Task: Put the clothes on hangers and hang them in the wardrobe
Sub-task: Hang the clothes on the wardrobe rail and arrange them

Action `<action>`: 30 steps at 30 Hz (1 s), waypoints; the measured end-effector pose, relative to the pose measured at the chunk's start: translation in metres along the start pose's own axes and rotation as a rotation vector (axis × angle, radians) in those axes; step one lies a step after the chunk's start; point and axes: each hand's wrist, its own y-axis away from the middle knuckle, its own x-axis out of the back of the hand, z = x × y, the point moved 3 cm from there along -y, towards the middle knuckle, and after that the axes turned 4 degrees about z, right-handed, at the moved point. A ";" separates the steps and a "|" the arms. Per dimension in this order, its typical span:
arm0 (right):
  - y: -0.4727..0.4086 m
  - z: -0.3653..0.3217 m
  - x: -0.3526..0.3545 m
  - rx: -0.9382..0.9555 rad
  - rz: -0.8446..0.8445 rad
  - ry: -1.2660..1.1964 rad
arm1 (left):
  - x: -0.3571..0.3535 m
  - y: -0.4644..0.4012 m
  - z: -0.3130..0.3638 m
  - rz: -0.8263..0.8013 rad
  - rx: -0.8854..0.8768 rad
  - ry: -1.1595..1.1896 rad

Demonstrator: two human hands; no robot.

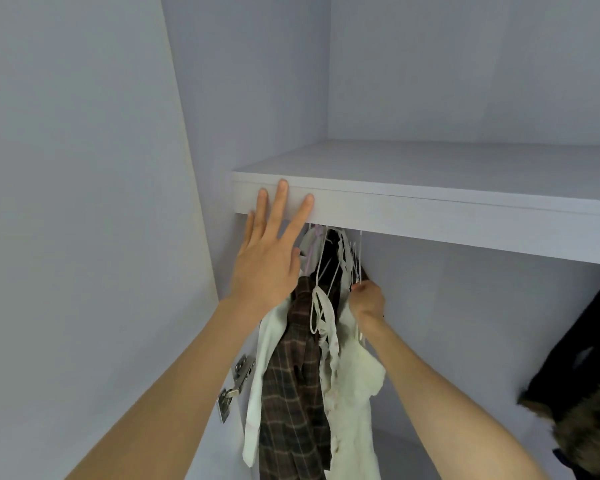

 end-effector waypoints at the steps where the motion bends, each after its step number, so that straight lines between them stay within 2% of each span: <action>1: -0.001 -0.004 -0.005 0.034 -0.017 0.047 | 0.000 0.000 0.000 0.010 -0.001 0.013; 6: 0.005 -0.023 -0.040 0.217 -0.163 0.218 | -0.001 0.002 -0.001 0.022 0.007 0.034; 11: 0.004 -0.023 -0.067 0.302 -0.207 0.171 | -0.002 0.002 -0.002 -0.018 0.025 0.038; 15: 0.004 -0.015 -0.070 0.307 -0.231 0.149 | 0.000 0.002 -0.003 -0.051 0.025 0.025; 18: 0.010 -0.009 -0.057 0.237 -0.357 0.184 | -0.001 0.007 -0.002 -0.071 0.020 0.008; 21: 0.029 -0.002 -0.036 0.260 -0.456 0.063 | -0.010 0.038 0.001 -0.126 0.067 0.060; 26: 0.066 0.072 -0.013 0.250 -0.478 -0.041 | -0.050 0.147 0.035 -0.164 0.188 0.173; 30: 0.090 0.192 -0.009 0.116 -0.468 0.052 | -0.101 0.266 0.080 -0.267 0.270 0.261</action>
